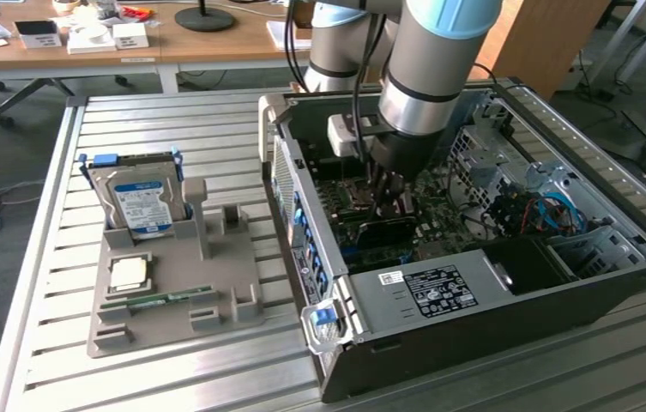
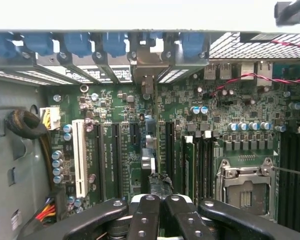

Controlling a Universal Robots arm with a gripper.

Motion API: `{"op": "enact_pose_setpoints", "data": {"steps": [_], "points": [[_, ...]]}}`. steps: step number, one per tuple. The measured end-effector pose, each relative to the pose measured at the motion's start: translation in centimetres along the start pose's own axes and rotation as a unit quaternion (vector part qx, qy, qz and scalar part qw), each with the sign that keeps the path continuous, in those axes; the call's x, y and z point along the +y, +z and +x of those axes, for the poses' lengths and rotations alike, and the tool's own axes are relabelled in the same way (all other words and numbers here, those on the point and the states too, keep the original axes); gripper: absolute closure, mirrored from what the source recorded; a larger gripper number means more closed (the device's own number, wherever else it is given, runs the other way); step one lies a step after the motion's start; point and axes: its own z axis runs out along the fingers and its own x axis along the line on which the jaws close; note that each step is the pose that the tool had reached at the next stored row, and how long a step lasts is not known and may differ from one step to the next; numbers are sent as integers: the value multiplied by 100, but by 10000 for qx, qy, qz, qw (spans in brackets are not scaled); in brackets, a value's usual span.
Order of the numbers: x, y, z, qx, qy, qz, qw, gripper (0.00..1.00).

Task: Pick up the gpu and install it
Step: 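Press down on the gpu until it lock into place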

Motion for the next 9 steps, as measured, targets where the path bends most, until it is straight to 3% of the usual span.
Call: {"op": "enact_pose_setpoints", "data": {"steps": [9], "points": [[-3, -178, -11, 1, -1, -1, 10000, 89]]}}
